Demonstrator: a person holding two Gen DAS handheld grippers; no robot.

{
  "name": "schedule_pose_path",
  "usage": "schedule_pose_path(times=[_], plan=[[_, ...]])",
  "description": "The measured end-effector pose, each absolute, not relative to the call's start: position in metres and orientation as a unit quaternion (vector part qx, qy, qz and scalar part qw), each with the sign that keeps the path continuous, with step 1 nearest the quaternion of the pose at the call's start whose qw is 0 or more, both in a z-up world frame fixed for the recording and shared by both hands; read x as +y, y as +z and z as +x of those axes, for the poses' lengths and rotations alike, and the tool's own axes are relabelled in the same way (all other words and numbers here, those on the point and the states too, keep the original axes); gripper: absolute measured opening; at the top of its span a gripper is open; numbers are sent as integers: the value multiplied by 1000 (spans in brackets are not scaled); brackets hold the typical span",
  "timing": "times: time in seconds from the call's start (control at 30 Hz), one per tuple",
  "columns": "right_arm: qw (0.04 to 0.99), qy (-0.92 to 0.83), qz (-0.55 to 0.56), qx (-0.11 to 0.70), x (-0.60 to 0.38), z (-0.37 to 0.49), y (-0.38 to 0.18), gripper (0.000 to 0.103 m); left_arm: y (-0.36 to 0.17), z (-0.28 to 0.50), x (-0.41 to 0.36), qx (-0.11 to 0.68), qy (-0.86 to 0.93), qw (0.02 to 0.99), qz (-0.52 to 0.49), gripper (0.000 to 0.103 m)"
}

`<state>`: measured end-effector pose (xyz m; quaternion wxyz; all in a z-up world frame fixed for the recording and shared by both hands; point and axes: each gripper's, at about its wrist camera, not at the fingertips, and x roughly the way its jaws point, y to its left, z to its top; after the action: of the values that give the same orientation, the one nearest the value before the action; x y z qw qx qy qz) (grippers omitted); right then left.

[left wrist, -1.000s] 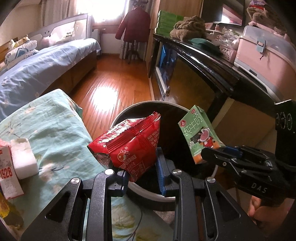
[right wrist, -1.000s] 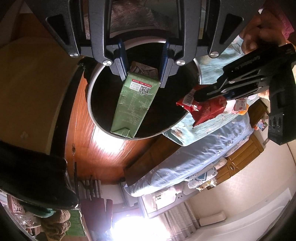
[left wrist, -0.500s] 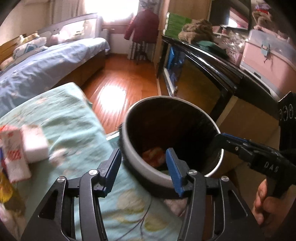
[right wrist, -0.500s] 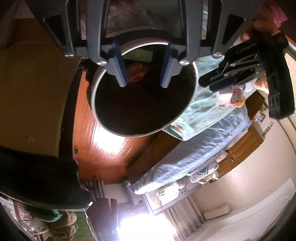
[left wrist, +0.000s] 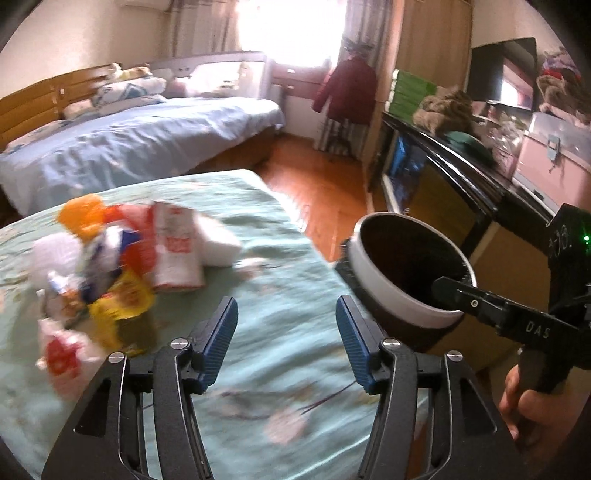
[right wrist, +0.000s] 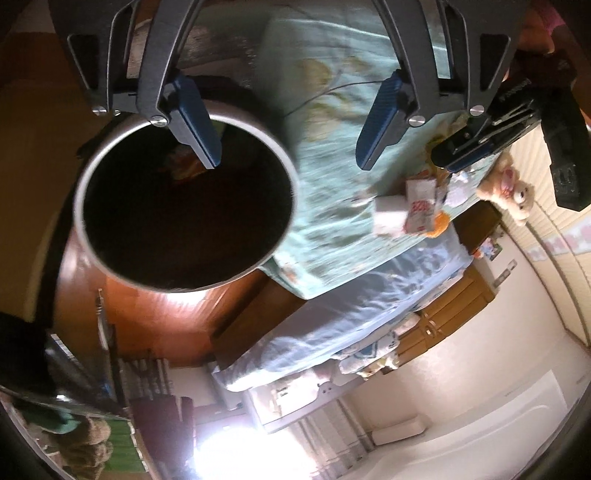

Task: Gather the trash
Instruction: 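Open both tools to drop the bag and carton into the bin, then grasp the white tissue bag with the left tool while the right tool grasps the yellow wrapper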

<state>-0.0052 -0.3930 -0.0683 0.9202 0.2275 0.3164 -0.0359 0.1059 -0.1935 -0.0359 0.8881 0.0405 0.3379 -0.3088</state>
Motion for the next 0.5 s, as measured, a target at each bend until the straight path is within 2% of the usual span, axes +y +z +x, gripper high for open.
schedule_pose_path(times=[0.3, 0.5], plan=[[917, 10, 215, 336, -339, 11, -77, 79, -49, 98, -118, 339, -247, 907, 26, 61], [915, 44, 202, 346, -299, 23, -80, 85, -50, 96, -74, 334, -206, 920, 11, 61]])
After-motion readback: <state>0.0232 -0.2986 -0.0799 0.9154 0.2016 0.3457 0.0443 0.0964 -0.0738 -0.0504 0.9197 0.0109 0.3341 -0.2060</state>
